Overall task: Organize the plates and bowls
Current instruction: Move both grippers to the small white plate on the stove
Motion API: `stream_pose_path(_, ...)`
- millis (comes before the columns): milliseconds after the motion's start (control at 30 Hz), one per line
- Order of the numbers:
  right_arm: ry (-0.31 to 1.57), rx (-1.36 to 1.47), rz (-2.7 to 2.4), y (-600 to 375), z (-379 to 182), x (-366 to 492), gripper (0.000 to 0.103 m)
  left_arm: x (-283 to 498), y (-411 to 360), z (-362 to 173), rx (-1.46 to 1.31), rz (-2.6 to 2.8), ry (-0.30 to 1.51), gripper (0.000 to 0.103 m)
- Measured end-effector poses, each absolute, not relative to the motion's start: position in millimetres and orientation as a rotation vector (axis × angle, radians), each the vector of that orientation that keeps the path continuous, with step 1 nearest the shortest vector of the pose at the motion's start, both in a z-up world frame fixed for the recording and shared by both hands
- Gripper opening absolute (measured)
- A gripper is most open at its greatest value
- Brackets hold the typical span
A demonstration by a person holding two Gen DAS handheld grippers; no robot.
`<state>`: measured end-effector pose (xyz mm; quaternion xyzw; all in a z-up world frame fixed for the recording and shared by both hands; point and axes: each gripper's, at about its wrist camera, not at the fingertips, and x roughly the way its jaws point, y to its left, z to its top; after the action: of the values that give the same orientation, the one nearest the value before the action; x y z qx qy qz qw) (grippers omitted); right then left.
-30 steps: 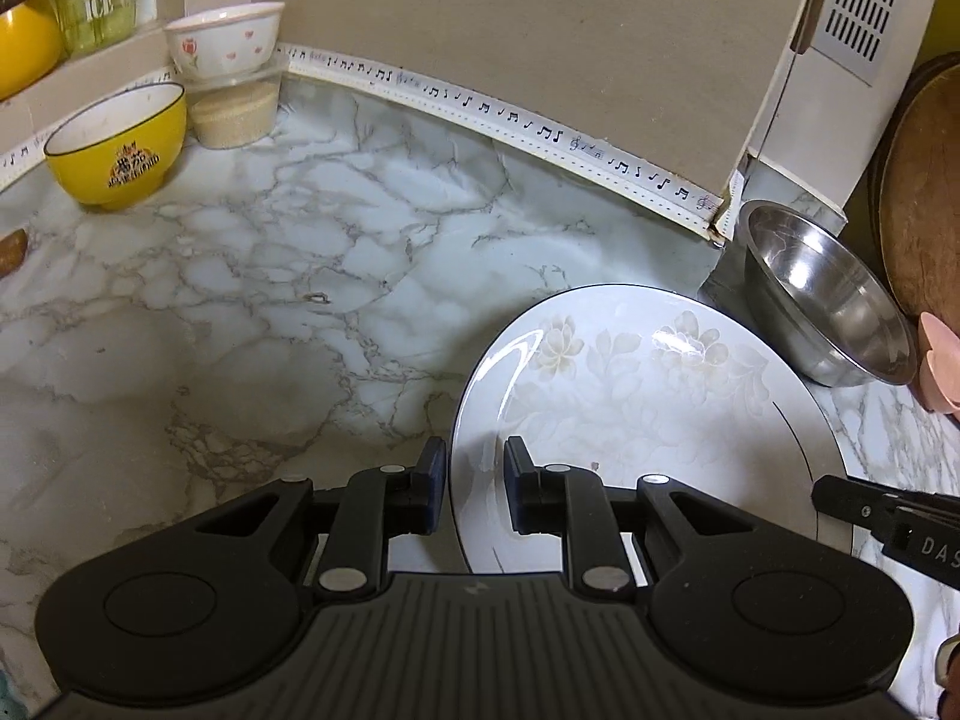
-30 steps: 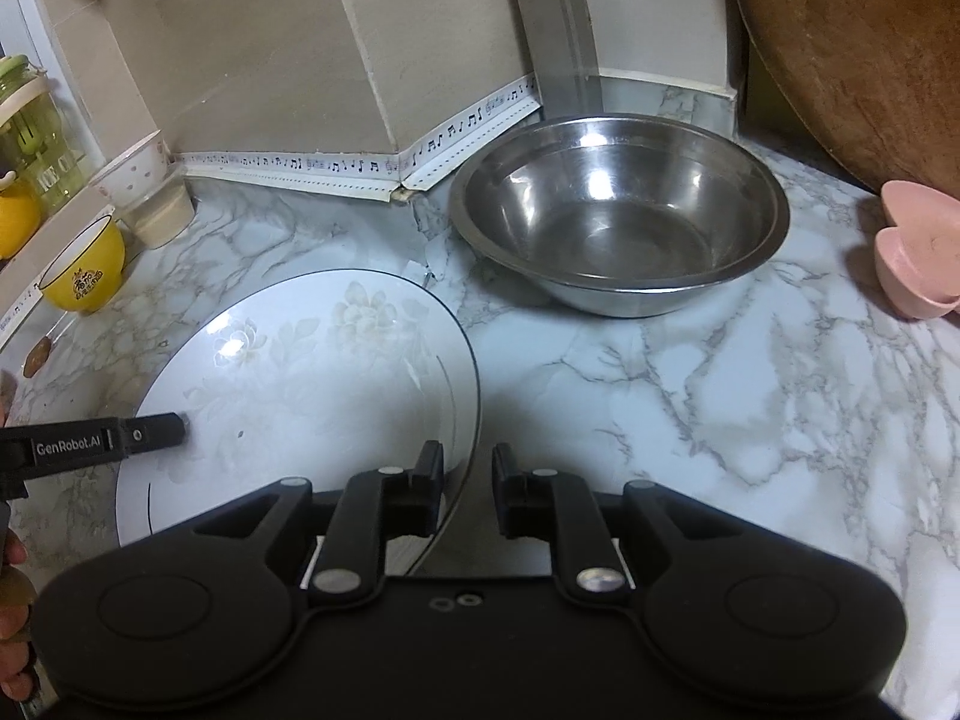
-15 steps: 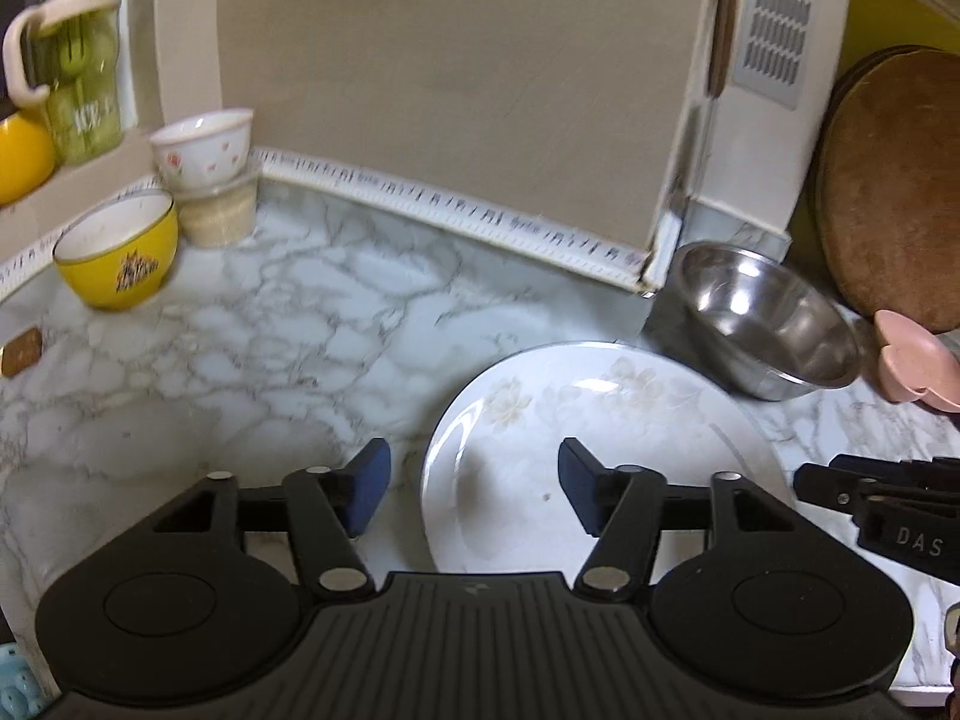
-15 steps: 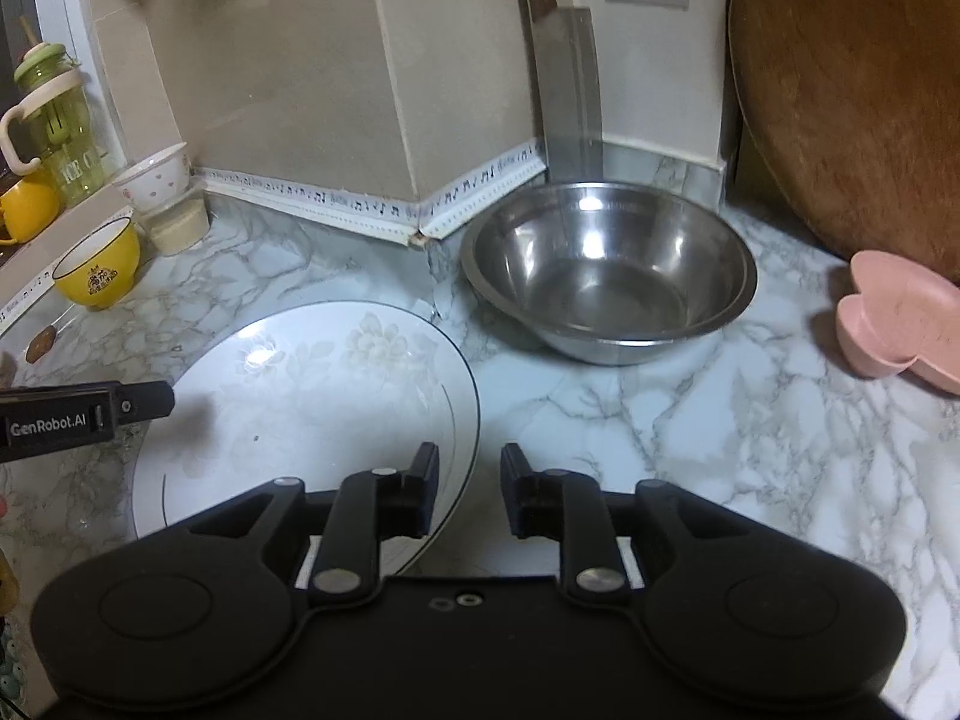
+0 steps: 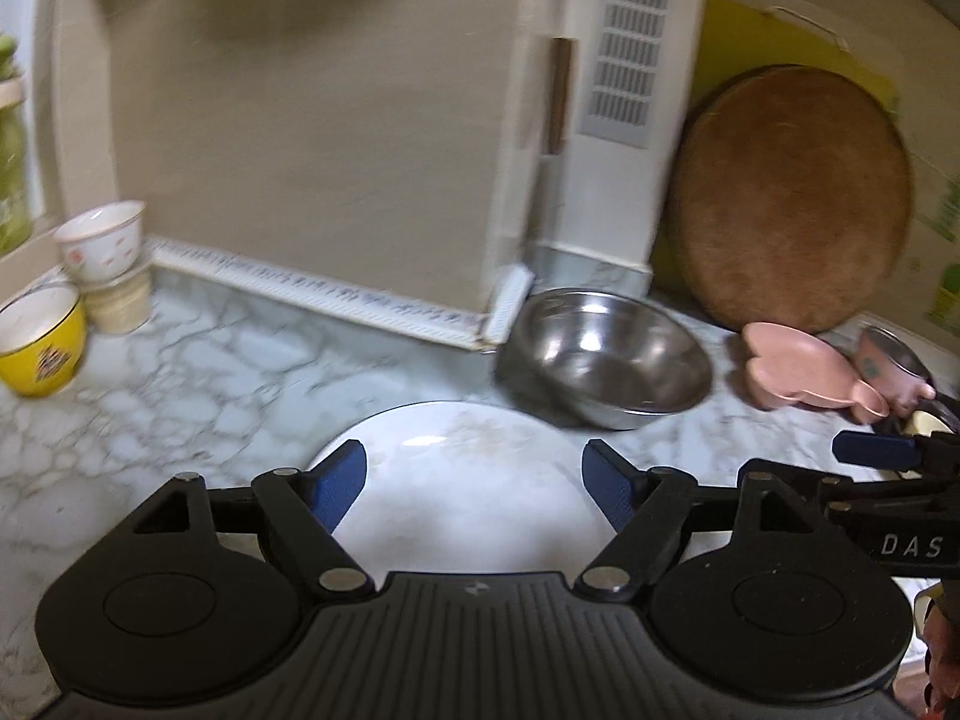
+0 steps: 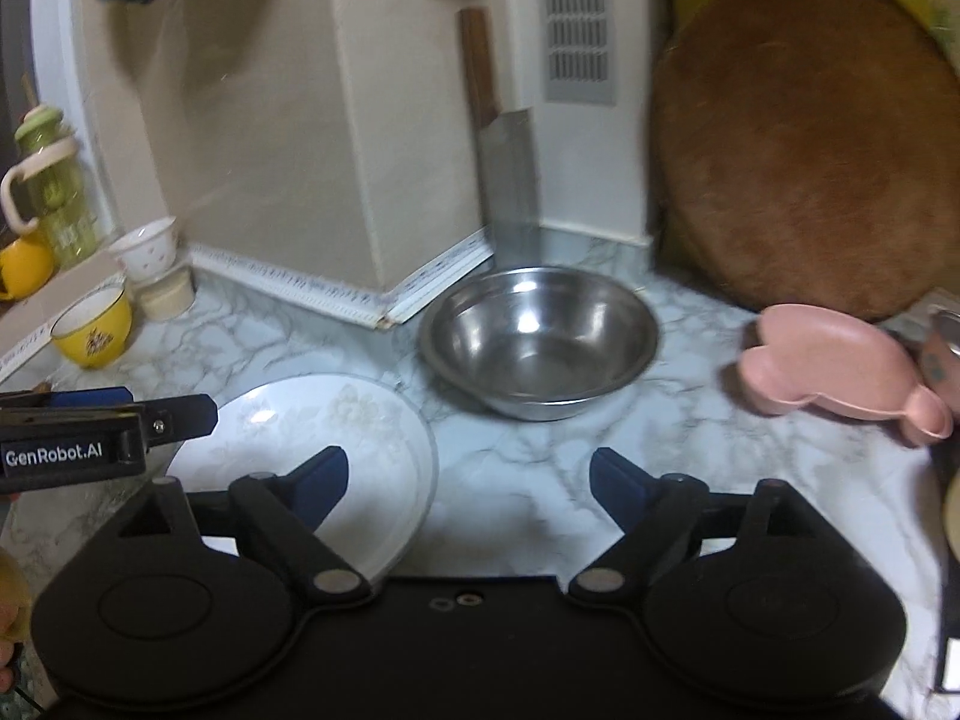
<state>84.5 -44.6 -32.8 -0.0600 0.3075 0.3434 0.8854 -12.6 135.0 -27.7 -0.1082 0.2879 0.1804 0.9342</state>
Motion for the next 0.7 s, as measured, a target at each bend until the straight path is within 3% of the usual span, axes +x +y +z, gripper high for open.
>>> stream_pose_path(100, 0.623, -0.097, 0.677, -64, -25, 82, 0.098, -10, 120, -24, -0.217, 0.317, 0.576, 0.086)
stream_pose_path(167, 0.611, -0.084, 0.655, -76, -20, 80, 0.099, -7, 109, -21, -0.204, 0.306, 0.555, 0.103)
stream_pose_path(700, 0.589, -0.028, 0.349, -232, -16, 96, 0.103, 66, -32, -12, -0.077, 0.014, 0.526, 0.103)
